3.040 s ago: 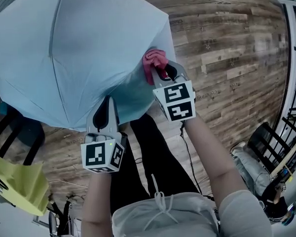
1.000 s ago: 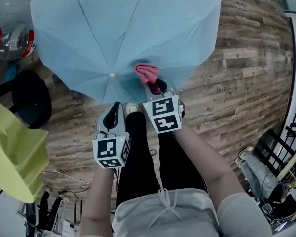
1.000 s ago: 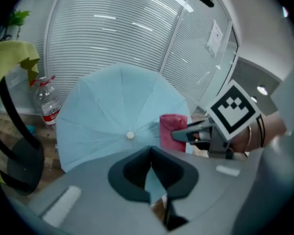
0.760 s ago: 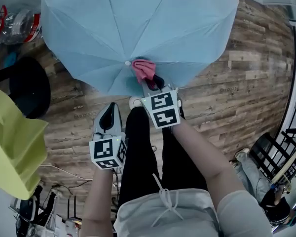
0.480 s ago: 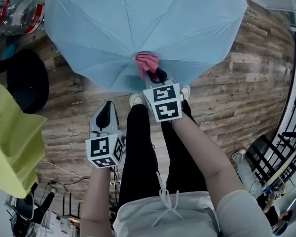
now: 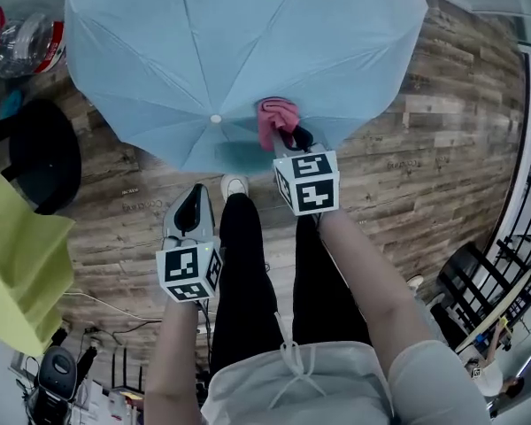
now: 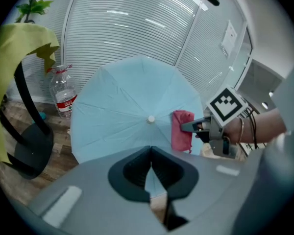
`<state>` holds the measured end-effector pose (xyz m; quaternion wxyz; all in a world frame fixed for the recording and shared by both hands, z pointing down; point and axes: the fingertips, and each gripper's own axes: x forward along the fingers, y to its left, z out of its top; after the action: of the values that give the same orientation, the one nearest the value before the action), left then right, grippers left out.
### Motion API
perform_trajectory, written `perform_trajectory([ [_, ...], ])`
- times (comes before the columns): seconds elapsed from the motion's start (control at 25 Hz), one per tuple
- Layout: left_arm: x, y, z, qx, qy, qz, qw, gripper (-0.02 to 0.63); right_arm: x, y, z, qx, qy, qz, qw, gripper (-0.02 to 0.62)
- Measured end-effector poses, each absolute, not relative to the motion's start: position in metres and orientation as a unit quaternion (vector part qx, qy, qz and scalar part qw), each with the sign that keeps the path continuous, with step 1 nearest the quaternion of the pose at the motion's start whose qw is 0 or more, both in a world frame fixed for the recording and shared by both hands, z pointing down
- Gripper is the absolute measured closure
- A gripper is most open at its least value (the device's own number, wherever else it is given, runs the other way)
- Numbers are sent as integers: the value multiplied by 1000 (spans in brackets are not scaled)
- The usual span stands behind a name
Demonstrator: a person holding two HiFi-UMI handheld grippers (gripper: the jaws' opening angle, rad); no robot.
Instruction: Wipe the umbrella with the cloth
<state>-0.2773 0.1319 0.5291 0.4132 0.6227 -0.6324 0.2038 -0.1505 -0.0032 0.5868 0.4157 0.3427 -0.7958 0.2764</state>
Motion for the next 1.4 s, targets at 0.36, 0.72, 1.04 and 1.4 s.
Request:
perform_trajectory([
  [0.36, -193, 103, 530, 633, -618, 201, 420, 598, -76, -28, 593, 331, -790, 281, 432, 540],
  [0.72, -117, 66, 534, 667, -582, 227, 406, 600, 0, -62, 600, 341, -783, 294, 429, 540],
  [1.04, -81, 30, 546, 669, -575, 257, 395, 598, 64, -100, 607, 352, -777, 293, 433, 540],
  [1.4, -22, -32, 550, 679, -570, 251, 389, 598, 112, -136, 615, 311, -788, 291, 445, 538],
])
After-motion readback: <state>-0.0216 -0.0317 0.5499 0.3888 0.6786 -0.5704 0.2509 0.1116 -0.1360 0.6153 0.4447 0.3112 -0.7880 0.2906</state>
